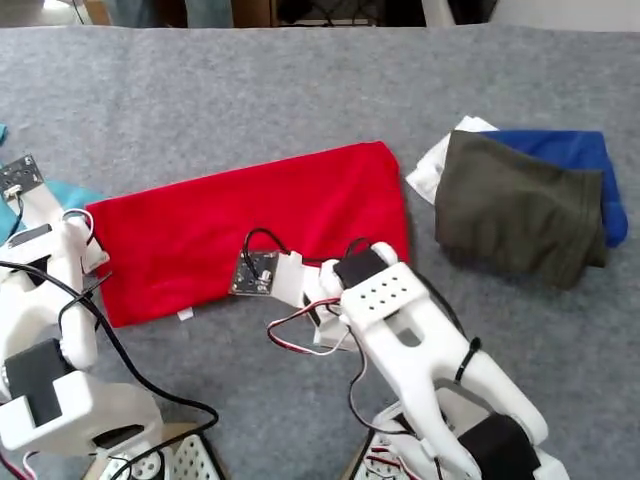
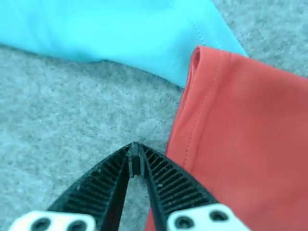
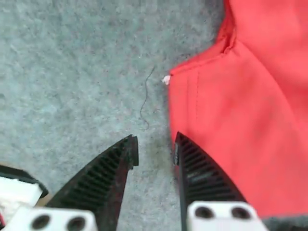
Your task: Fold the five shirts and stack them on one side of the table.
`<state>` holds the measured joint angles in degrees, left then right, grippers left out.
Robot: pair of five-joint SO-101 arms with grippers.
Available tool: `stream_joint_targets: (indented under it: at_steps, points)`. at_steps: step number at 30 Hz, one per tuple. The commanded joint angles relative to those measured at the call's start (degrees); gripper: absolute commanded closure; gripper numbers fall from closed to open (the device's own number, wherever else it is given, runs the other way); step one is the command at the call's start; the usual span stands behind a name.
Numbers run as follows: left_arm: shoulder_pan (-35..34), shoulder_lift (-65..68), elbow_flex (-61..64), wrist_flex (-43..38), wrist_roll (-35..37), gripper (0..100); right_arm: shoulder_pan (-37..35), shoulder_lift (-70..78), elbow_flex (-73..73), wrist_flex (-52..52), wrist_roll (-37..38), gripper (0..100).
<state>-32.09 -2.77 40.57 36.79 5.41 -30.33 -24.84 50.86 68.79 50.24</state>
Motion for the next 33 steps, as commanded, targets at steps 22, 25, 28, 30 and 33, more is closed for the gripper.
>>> stream_joint_targets:
  at_steps: [22,25,28,30,33]
  points:
    - [-0.4,-0.4,-2.4,-0.8,0.6,97,4.7,2.7,0.0,-4.7,3.9,84.3]
    - [-0.4,-0.4,-2.4,-0.8,0.6,97,4.6,2.8,0.2,-4.7,3.9,84.2]
    - [-0.4,-0.4,-2.4,-0.8,0.6,97,4.6,4.4,2.5,-6.9,4.0,84.2]
    - [-0.4,-0.4,-2.4,-0.8,0.5,97,4.7,6.6,3.9,-9.5,4.6,84.2]
    - [-0.4,-0.4,-2.4,-0.8,0.4,97,4.8,10.0,3.4,-11.4,4.5,84.2]
